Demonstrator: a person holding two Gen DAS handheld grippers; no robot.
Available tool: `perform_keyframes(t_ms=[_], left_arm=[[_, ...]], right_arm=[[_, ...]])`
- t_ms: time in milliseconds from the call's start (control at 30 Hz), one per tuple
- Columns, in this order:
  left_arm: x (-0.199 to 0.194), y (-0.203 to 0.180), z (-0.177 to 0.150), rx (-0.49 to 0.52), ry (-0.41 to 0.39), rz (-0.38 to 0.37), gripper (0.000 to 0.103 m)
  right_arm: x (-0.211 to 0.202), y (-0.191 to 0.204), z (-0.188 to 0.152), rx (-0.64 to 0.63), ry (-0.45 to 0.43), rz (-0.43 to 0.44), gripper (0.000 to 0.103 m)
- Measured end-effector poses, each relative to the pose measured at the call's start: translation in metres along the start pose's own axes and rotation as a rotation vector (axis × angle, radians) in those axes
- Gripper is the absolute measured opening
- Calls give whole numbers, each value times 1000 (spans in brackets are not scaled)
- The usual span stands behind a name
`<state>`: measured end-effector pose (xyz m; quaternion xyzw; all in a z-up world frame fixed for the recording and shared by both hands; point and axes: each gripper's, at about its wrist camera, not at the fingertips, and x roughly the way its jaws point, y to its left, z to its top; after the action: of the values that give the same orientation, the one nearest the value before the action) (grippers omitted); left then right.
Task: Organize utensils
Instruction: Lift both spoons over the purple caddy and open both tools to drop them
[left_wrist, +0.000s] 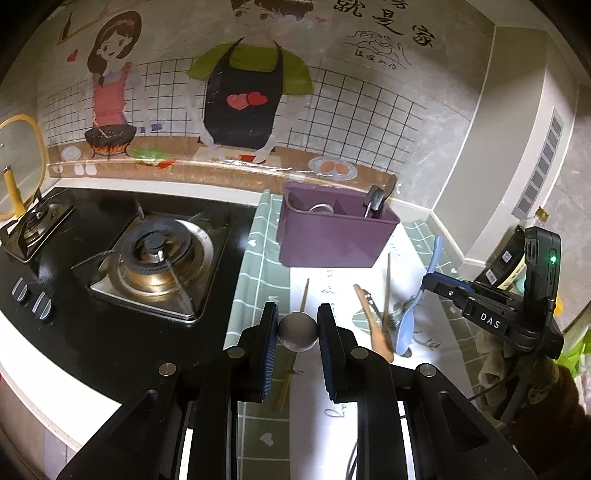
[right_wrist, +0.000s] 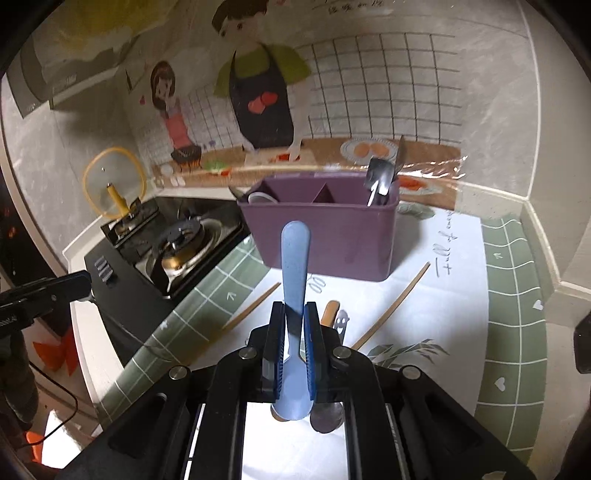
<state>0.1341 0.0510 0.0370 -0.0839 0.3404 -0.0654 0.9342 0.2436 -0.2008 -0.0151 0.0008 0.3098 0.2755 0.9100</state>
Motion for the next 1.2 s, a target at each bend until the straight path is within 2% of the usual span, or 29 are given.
perform_keyframes(t_ms=[167,267,400,467,600,667,800,1000,1133,1200], left_arm=[[-3,-6,20,19,-31,-21,22],[-11,-12,51,25,-84,-61,22],[-30,-23,115,39,-186,-136,22],[-33,-27,143,44,-232,-146,22],[-11,-32,192,44,-275,-163,22],[12,-31,205,32,-266,-178,22],[73,-26,215,3,-198,-192,22],[145,-25,202,0,-79,-184,22],[179,-24,191,-4,-9,-182,22],[190,-23,187,-2,19,-196,25]], right_arm=[[-10,-2,10,14,-38,-6,9],[-20,-2,23,21,-76,-8,9],[-49,1,71,-8,-189,-19,9],[-62,3,98,-27,-244,-23,9],[-71,4,149,-76,-326,-81,9],[-66,-1,160,-76,-333,-95,9],[-38,-14,171,-62,-325,-110,9],[29,-38,164,-8,-235,-114,9],[64,-50,152,-1,-177,-128,9],[74,-54,144,8,-158,-106,9]])
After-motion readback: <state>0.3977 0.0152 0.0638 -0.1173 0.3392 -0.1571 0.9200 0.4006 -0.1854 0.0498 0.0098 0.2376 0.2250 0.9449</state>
